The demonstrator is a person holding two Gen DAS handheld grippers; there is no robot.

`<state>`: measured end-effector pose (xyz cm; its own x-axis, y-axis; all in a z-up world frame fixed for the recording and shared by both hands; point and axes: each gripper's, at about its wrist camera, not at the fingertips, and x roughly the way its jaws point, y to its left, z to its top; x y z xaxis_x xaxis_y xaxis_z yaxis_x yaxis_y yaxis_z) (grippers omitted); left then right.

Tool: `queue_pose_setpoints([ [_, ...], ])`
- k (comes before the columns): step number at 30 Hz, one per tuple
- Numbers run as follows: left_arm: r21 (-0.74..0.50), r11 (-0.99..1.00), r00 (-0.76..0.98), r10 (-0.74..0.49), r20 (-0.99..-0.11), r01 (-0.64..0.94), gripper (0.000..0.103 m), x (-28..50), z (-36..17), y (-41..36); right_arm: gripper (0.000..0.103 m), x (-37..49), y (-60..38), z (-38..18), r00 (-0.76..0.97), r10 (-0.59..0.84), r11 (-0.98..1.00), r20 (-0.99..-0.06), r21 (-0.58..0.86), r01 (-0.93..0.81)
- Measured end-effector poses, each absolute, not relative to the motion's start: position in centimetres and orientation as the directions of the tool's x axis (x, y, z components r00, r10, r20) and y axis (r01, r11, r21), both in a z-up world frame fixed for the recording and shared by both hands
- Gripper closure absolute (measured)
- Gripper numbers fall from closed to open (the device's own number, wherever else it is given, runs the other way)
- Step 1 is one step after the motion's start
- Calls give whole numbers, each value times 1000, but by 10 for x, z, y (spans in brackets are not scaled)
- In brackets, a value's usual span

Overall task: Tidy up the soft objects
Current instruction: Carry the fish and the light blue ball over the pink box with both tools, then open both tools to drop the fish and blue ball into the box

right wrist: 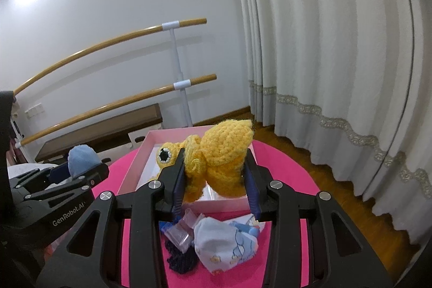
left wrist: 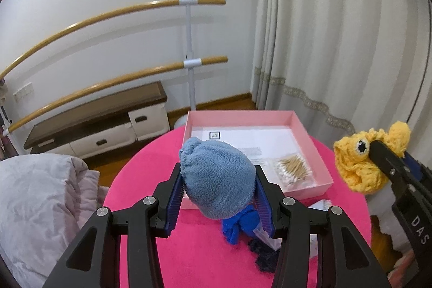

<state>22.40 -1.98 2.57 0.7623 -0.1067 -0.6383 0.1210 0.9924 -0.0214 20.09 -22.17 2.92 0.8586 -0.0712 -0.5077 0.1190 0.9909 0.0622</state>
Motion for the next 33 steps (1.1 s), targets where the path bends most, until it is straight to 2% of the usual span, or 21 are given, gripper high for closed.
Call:
queue_pose_setpoints([
  [16,-4,996,594,-58,-803,91,57,392,-18,-49,67,299,-233,-29,729,-6,995,-685,69,73],
  [22,18,996,564,-37,-825,92,57,430,-31,-56,65,317,-232,-51,678,4,996,-735,63,62],
  [29,41,992,540,-33,-841,123,54,453,-46,-66,51,328,-234,-60,659,-19,996,-752,41,75],
  [33,53,991,539,-21,-842,122,35,462,-54,-64,36,327,-238,-59,663,-44,995,-748,29,98],
])
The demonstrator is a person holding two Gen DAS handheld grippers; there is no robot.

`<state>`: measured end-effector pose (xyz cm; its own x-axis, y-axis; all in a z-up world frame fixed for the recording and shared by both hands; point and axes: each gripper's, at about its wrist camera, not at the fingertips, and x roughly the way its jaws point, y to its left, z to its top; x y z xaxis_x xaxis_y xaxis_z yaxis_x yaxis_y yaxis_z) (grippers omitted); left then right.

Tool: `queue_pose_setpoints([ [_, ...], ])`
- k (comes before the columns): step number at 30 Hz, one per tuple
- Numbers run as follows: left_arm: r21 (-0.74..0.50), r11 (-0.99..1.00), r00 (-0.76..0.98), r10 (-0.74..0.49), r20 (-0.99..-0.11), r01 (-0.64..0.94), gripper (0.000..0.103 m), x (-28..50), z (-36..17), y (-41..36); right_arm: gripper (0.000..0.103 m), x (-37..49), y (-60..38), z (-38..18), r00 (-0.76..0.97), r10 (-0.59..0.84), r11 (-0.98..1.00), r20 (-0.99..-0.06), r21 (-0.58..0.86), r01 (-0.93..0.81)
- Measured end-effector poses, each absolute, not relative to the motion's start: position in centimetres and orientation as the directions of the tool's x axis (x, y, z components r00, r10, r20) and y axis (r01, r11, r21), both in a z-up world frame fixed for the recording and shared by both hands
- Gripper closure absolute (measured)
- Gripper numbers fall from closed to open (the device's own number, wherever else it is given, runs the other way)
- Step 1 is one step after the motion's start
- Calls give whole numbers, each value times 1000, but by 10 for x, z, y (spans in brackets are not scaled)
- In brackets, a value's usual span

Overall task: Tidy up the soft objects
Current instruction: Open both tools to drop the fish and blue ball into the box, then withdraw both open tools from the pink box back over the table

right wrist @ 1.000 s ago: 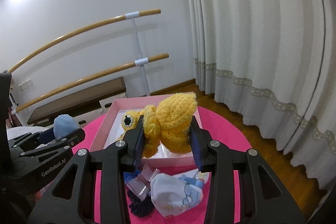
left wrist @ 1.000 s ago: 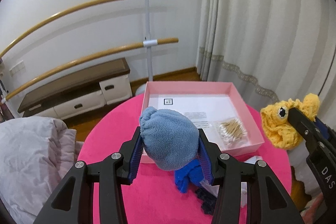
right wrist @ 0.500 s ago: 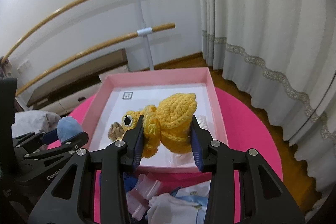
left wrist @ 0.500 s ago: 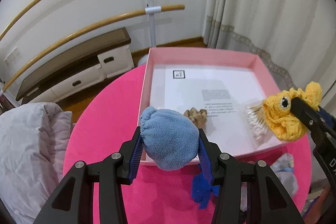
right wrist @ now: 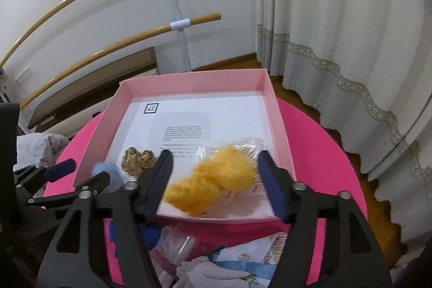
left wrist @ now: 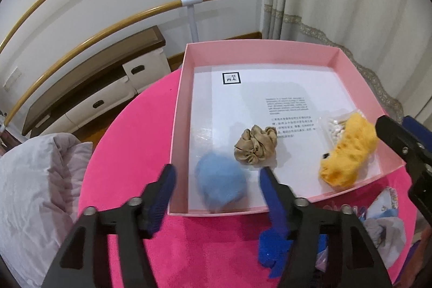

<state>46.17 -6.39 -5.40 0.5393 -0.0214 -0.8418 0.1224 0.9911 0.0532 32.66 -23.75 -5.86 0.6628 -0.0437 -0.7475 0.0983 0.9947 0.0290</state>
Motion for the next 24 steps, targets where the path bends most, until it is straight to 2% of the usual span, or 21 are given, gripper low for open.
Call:
queue_pose_setpoints([
  [5,44,993,549,-25,-835,113,26,452,-59,-57,29,325,-242,-56,664,-71,993,-745,13,121],
  [12,36,993,553,-33,-833,114,26,420,-58,-46,29,324,-243,-55,660,-76,991,-747,15,131],
  [24,23,995,561,-36,-827,98,25,407,-47,-41,29,317,-244,-52,660,-92,990,-746,5,143],
])
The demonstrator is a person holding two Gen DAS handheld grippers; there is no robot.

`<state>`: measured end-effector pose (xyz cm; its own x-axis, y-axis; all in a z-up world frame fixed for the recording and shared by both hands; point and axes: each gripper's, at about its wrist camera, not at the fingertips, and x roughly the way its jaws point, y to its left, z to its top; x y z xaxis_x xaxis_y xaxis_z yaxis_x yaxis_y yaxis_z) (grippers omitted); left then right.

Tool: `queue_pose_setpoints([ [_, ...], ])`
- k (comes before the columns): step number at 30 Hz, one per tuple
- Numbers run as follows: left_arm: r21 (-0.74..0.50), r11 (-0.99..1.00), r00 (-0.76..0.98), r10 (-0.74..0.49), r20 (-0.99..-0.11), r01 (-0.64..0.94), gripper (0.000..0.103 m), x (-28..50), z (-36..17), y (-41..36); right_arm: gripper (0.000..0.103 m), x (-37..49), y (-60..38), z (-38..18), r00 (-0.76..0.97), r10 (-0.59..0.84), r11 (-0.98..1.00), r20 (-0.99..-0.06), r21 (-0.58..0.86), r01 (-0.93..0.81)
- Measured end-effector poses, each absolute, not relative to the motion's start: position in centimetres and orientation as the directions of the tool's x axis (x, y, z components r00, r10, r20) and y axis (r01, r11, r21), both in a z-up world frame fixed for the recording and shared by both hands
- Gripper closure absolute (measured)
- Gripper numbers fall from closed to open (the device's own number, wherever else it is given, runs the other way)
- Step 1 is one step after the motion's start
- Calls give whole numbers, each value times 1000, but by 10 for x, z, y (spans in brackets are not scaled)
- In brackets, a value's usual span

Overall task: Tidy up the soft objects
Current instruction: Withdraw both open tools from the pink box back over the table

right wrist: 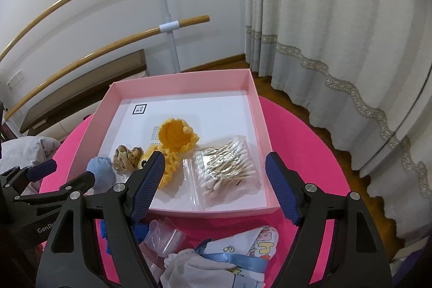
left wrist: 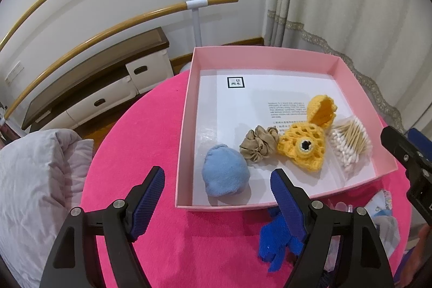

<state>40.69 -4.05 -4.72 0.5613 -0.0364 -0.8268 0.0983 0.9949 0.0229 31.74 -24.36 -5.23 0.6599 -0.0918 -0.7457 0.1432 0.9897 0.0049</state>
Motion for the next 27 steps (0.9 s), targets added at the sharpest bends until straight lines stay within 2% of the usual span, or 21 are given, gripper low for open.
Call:
queue_pose_setpoints([
  [8,20,996,576,-37,-816,92,25,389,-36,-40,28,306,-240,-46,667,-105,989,-738,-8,146],
  [14,17,996,587,-38,-809,87,24,368,-26,-38,22,290,-238,-38,682,-115,989,-723,-16,149],
  [20,16,997,605,-34,-796,77,21,341,-15,-36,16,271,-233,-31,698,-128,989,-705,-34,147],
  [24,14,997,623,-36,-781,76,19,320,-6,-35,4,259,-230,-27,704,-131,989,-698,-40,144],
  [27,15,997,635,-38,-772,77,18,304,0,-35,1,249,-228,-23,709,-143,987,-691,-50,151],
])
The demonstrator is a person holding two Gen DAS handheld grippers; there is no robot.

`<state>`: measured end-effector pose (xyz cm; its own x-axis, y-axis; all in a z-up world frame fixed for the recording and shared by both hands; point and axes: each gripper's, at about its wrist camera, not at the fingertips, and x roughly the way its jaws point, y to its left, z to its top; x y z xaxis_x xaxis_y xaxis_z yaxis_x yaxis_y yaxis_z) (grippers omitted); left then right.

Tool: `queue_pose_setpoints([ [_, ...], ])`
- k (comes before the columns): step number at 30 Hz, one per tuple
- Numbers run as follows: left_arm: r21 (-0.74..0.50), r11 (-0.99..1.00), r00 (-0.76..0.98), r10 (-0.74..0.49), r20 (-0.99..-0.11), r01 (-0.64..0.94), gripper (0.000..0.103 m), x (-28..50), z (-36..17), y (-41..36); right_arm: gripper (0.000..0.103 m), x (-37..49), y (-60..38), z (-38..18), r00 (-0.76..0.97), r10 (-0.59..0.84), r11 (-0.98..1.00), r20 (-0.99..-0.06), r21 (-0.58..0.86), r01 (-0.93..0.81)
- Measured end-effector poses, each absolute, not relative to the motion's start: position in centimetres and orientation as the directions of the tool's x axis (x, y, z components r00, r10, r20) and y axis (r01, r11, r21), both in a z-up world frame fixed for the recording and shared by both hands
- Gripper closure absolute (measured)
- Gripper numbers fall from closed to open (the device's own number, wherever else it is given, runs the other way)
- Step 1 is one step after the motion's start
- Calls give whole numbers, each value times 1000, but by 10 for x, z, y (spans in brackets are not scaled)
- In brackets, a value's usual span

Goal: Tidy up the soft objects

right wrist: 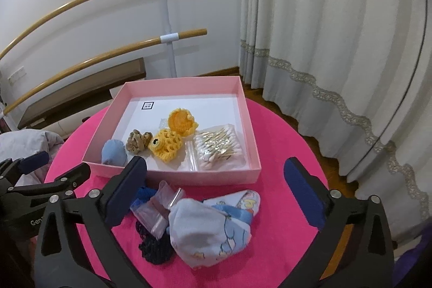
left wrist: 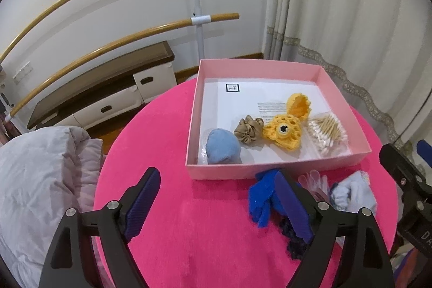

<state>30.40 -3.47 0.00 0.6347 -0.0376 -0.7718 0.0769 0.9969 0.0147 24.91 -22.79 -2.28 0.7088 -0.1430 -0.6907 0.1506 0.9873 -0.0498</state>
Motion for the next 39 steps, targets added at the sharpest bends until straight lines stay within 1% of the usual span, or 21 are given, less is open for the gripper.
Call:
queue_pose_setpoints([
  [4,12,997,654,-43,-755,79,15,280,9,-34,0,237,-227,-19,709,-154,986,-688,-59,157],
  [6,10,997,664,-45,-746,79,11,269,13,-33,0,230,-226,-18,708,-158,985,-688,-60,161],
  [13,9,997,703,-48,-710,77,7,226,31,-33,0,204,-226,-7,723,-168,984,-670,-69,165],
  [16,13,997,723,-45,-689,75,2,207,39,-34,0,193,-224,-2,732,-174,983,-659,-75,167],
  [25,7,996,774,-61,-630,84,1,159,65,-33,0,157,-222,22,783,-184,981,-594,-63,183],
  [39,-6,996,851,-78,-520,87,1,92,96,-25,0,114,-212,58,862,-223,975,-456,-82,208],
])
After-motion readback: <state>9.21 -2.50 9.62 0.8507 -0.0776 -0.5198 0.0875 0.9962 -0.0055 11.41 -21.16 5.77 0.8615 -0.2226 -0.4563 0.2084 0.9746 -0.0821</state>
